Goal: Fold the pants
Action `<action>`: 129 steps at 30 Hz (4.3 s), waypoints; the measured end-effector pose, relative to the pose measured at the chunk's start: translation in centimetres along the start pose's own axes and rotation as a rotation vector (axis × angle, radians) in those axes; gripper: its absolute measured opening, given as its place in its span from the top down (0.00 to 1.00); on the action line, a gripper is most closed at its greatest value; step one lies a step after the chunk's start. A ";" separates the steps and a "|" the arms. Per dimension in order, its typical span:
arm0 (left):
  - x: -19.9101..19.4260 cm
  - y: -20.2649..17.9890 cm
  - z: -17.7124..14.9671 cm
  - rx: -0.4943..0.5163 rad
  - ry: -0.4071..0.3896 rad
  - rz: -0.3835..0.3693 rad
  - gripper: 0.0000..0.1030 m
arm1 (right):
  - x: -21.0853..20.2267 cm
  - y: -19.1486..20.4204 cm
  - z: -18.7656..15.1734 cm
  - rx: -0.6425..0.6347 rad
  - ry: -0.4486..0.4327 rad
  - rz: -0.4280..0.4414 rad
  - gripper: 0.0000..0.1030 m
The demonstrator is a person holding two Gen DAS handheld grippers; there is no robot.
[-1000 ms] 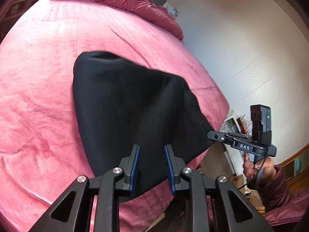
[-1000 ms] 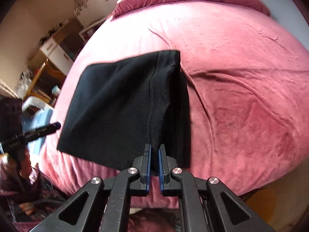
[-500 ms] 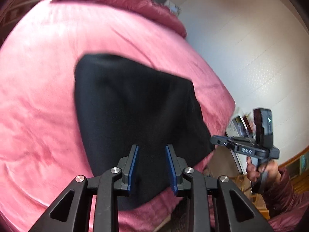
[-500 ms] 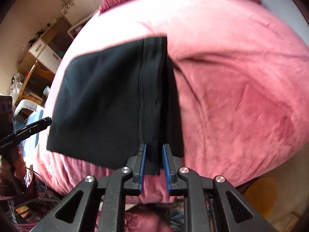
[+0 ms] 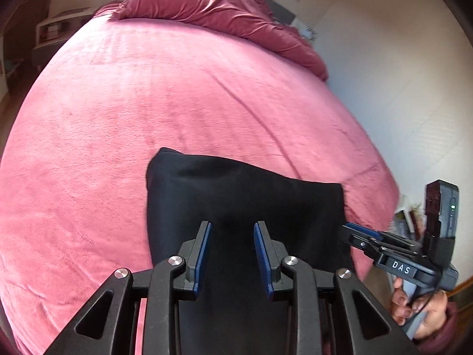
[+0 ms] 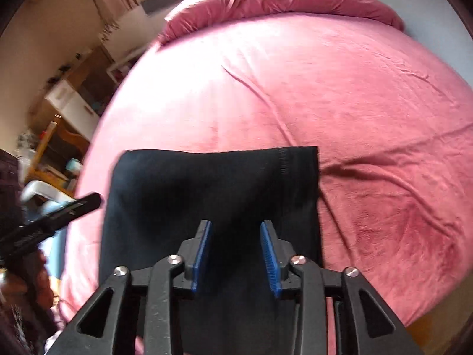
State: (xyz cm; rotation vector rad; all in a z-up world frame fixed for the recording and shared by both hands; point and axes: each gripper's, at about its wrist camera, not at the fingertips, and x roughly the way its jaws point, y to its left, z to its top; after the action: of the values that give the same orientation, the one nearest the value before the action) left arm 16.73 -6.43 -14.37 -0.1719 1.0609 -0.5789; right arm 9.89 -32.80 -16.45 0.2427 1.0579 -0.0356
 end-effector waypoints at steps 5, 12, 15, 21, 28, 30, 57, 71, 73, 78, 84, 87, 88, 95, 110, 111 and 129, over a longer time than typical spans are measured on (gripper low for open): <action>2.7 0.1 -0.6 0.009 0.035 0.114 0.71 | 2.5 -1.2 -1.1 0.012 0.078 -0.086 0.64; 5.1 0.0 -1.5 0.017 0.002 0.203 0.71 | 4.4 -2.0 -1.6 0.036 0.081 -0.083 0.61; 5.4 -0.9 -1.8 0.055 -0.023 0.247 0.71 | 4.4 -1.9 -2.1 0.017 0.047 -0.098 0.57; 5.1 -1.6 -2.0 0.076 -0.049 0.267 0.71 | 4.8 -3.0 -2.8 0.060 -0.002 -0.063 0.49; 3.7 -1.6 -2.4 0.075 -0.062 0.261 0.69 | 4.1 -3.0 -3.4 0.062 -0.021 -0.042 0.48; 3.4 -1.6 -2.5 0.073 -0.068 0.267 0.68 | 3.5 -3.1 -3.9 0.064 -0.026 -0.038 0.48; -1.7 2.4 -6.5 0.023 -0.092 0.235 0.37 | -1.6 -10.1 -9.1 0.244 0.054 0.188 0.24; -0.7 8.5 -9.5 -0.276 0.009 -0.206 0.18 | -1.1 -15.6 -12.2 0.356 0.087 0.429 0.22; -0.2 8.1 -9.2 -0.265 0.020 -0.211 0.17 | -0.2 -15.6 -11.4 0.356 0.094 0.442 0.22; 1.3 8.0 -8.2 -0.267 0.042 -0.220 0.19 | 1.8 -14.8 -9.5 0.350 0.109 0.456 0.21; 3.8 7.9 -7.0 -0.294 0.112 -0.218 0.40 | 3.4 -13.1 -8.2 0.266 0.142 0.424 0.30; 4.4 7.4 -6.8 -0.285 0.128 -0.214 0.43 | 3.2 -12.3 -7.9 0.225 0.139 0.405 0.39; 4.6 7.1 -6.8 -0.275 0.130 -0.226 0.46 | 3.0 -12.1 -7.9 0.210 0.135 0.399 0.43; 3.3 6.0 -6.6 -0.201 0.076 -0.254 0.64 | 0.7 -9.5 -7.0 0.129 0.094 0.350 0.57; -3.6 9.4 -1.8 -0.162 -0.111 -0.167 0.65 | 1.9 -0.8 3.3 -0.019 0.029 0.439 0.58; -3.7 10.1 -1.0 -0.162 -0.116 -0.151 0.65 | 2.6 0.0 4.4 -0.021 0.033 0.443 0.58; 1.8 17.7 0.8 -0.263 -0.026 0.116 0.41 | 14.4 3.6 8.7 0.017 0.164 0.400 0.39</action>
State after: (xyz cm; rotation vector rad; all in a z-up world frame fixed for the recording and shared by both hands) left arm 24.50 7.34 -22.47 -0.3453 1.1116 -0.3305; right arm 24.94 -29.86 -24.17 0.4747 1.1552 0.3400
